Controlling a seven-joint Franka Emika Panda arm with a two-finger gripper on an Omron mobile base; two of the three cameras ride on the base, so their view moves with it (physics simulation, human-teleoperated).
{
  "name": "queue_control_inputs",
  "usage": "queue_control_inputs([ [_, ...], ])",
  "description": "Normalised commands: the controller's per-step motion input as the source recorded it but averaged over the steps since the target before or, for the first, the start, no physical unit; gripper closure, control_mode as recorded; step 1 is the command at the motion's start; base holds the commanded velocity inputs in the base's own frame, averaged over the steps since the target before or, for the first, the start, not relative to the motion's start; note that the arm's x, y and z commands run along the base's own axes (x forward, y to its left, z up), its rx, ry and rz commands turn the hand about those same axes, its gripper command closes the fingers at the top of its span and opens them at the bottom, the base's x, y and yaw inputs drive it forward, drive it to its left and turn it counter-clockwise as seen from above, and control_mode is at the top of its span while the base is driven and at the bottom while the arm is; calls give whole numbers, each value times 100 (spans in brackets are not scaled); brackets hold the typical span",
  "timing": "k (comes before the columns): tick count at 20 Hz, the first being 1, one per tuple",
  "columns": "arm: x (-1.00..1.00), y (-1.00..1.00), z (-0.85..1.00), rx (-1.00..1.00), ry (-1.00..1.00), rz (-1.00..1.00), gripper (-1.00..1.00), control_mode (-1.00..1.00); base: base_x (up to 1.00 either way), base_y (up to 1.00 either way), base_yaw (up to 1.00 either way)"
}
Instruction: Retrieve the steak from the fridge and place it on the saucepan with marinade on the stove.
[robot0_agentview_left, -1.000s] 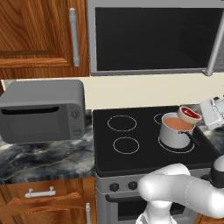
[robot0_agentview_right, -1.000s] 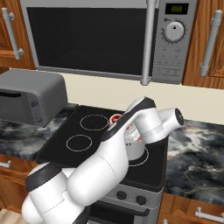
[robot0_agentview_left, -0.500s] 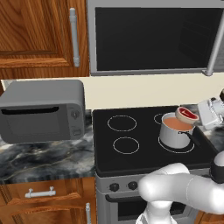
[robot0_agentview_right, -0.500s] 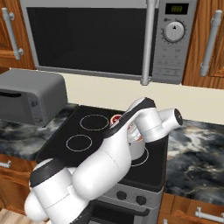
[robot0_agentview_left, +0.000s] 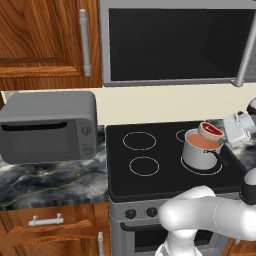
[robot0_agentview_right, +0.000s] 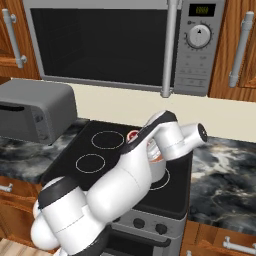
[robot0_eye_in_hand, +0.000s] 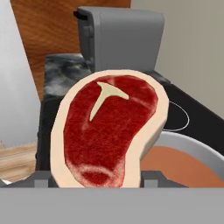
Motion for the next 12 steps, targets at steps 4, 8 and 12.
queue_control_inputs([
  [4,11,0,-2,0,3,0,100,-100,0,0,0],
  [8,5,-1,0,0,6,0,100,-100,0,0,0],
  [12,3,-5,0,0,6,0,100,-100,0,0,0],
])
